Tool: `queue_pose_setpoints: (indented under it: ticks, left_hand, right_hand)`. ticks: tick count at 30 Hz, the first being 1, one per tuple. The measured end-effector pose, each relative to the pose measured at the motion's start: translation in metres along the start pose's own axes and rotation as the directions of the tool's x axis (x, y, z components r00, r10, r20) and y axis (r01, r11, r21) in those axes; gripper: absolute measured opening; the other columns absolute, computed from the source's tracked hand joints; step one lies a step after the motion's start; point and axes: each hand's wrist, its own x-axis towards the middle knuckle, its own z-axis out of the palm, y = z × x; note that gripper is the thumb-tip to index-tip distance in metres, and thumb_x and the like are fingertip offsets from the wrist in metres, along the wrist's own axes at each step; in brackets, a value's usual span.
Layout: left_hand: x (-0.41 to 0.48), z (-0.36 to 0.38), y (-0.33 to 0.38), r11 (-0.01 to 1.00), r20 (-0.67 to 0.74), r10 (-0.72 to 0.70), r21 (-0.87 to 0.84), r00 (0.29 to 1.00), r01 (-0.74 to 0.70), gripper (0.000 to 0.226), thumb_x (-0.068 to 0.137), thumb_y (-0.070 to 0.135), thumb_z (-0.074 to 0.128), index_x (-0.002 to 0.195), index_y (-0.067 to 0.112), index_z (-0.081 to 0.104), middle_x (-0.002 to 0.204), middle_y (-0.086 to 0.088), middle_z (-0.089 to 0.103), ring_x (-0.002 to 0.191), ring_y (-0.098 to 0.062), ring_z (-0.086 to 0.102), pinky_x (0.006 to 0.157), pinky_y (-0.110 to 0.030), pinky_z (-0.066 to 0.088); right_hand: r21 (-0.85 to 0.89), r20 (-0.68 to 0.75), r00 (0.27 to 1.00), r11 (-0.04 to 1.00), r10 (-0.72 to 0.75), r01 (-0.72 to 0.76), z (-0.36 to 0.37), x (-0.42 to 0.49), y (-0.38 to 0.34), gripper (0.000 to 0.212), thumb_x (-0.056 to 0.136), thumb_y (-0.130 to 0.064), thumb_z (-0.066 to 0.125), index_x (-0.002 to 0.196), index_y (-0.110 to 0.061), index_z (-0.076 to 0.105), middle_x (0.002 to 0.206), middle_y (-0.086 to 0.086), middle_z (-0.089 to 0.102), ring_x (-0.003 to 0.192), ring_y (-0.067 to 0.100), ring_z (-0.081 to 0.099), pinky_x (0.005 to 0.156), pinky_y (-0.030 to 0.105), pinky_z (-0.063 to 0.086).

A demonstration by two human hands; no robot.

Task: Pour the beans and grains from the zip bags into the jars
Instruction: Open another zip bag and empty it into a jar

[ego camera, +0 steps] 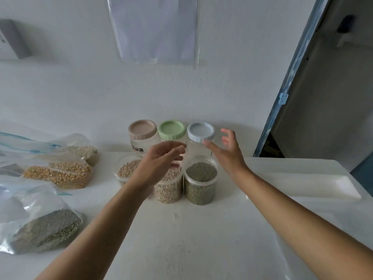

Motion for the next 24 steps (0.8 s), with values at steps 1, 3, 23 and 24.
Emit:
queue_pose_setpoints:
  ticks: [1, 3, 23, 24]
  left_hand:
    - [0.014, 0.003, 0.002, 0.998, -0.037, 0.04, 0.04, 0.999, -0.039, 0.018, 0.102, 0.027, 0.059, 0.114, 0.021, 0.071, 0.111, 0.0, 0.074, 0.106, -0.02, 0.069, 0.09, -0.036, 0.059]
    - [0.044, 0.01, 0.004, 0.984, -0.065, 0.099, 0.158, 0.993, -0.088, 0.024, 0.103, 0.034, 0.058, 0.123, 0.024, 0.066, 0.12, 0.002, 0.07, 0.107, -0.02, 0.068, 0.087, -0.035, 0.057]
    - [0.055, 0.017, 0.023, 0.939, -0.049, 0.31, 0.172, 0.95, -0.297, 0.038, 0.099, 0.038, 0.065, 0.135, 0.028, 0.059, 0.128, 0.007, 0.064, 0.089, -0.003, 0.065, 0.073, -0.026, 0.051]
    - [0.048, 0.016, 0.025, 0.944, -0.076, 0.315, 0.128, 0.946, -0.304, 0.037, 0.098, 0.042, 0.065, 0.133, 0.031, 0.061, 0.127, 0.008, 0.064, 0.097, -0.004, 0.065, 0.076, -0.024, 0.049]
  right_hand:
    - [-0.021, 0.018, 1.0, 1.0, 0.012, -0.011, 0.0, 0.008, -0.004, 0.09, 0.079, -0.049, 0.083, 0.151, -0.028, 0.032, 0.151, 0.004, 0.038, 0.136, 0.016, 0.04, 0.102, 0.031, 0.035]
    - [-0.081, 0.058, 0.998, 0.996, 0.028, -0.023, 0.002, 0.025, -0.008, 0.106, 0.073, -0.044, 0.089, 0.156, -0.026, 0.024, 0.157, 0.004, 0.033, 0.144, 0.021, 0.035, 0.107, 0.033, 0.035]
    - [-0.153, -0.139, 0.885, 0.893, -0.444, 0.424, -0.009, -0.004, -0.031, 0.095, 0.067, -0.034, 0.095, 0.147, -0.021, 0.045, 0.143, -0.006, 0.051, 0.13, 0.01, 0.048, 0.106, 0.041, 0.048]
    - [-0.155, -0.142, 0.861, 0.87, -0.489, 0.468, -0.012, -0.011, -0.037, 0.094, 0.067, -0.034, 0.095, 0.147, -0.021, 0.046, 0.143, -0.006, 0.051, 0.13, 0.01, 0.049, 0.106, 0.04, 0.048]
